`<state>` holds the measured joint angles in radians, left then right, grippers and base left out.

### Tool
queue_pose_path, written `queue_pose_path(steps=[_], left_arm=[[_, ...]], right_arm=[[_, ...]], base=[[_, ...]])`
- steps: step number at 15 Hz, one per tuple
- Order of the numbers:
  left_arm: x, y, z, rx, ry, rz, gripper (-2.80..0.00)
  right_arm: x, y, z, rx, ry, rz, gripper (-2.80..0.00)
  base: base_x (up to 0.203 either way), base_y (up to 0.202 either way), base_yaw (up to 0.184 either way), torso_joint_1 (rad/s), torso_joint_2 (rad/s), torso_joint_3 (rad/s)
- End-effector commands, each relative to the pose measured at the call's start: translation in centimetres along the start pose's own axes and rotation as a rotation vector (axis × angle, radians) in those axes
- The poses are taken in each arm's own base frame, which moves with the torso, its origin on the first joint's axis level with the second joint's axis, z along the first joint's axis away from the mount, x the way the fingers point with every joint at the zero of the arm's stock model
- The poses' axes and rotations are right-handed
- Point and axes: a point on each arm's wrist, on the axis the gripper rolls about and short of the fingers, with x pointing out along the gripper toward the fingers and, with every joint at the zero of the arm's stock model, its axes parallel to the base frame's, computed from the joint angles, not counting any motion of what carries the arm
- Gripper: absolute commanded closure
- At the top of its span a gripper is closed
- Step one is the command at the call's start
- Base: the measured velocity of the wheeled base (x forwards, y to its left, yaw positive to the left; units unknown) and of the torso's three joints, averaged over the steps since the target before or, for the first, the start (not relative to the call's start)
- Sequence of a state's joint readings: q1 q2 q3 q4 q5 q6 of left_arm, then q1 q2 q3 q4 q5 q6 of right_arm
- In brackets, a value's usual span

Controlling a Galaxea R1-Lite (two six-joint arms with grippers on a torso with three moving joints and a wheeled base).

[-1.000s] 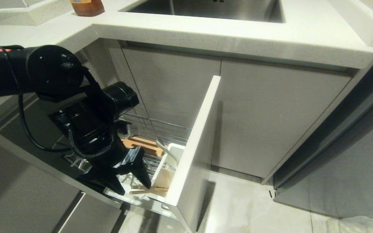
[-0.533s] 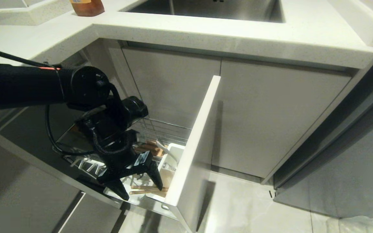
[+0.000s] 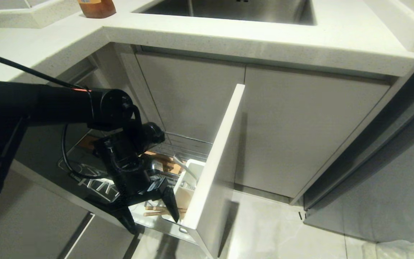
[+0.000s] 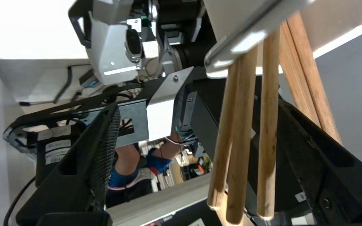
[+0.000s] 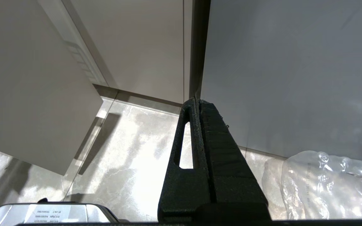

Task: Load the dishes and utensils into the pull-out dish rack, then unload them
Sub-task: Take the chopsticks out of the cupboard

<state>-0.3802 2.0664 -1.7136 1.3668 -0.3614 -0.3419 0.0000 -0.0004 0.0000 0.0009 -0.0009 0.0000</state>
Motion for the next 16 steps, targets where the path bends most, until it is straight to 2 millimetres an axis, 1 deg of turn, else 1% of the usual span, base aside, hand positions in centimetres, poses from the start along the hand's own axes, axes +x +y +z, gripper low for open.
queue_pose_path(steps=[1,3,6,8,16], left_arm=[[0.4,0.1,0.4,-0.012,0.030,-0.020,-2.80],[0.5,-0.1,0.4,-0.016,0.060,-0.065,-2.80],[0.7,-0.1,0.5,-0.017,0.074,-0.079,-2.80],[1.1,-0.1,0.8,-0.023,0.084,-0.077,-2.80],[1.4,0.0,1.0,-0.031,0.099,-0.068,-2.80]], right_arm=[[0.0,0.0,0.0,0.000,0.000,0.001,0.00],[0.0,0.0,0.0,0.000,0.001,0.001,0.00],[0.0,0.0,0.0,0.000,0.001,-0.001,0.00],[0.0,0.0,0.0,0.000,0.000,0.000,0.00],[0.0,0.0,0.0,0.000,0.000,-0.001,0.00]], base=[[0.000,0.000,0.000,0.000,0.00,0.000],[0.000,0.000,0.000,0.000,0.00,0.000],[0.000,0.000,0.000,0.000,0.00,0.000],[0.000,0.000,0.000,0.000,0.00,0.000],[0.000,0.000,0.000,0.000,0.00,0.000]])
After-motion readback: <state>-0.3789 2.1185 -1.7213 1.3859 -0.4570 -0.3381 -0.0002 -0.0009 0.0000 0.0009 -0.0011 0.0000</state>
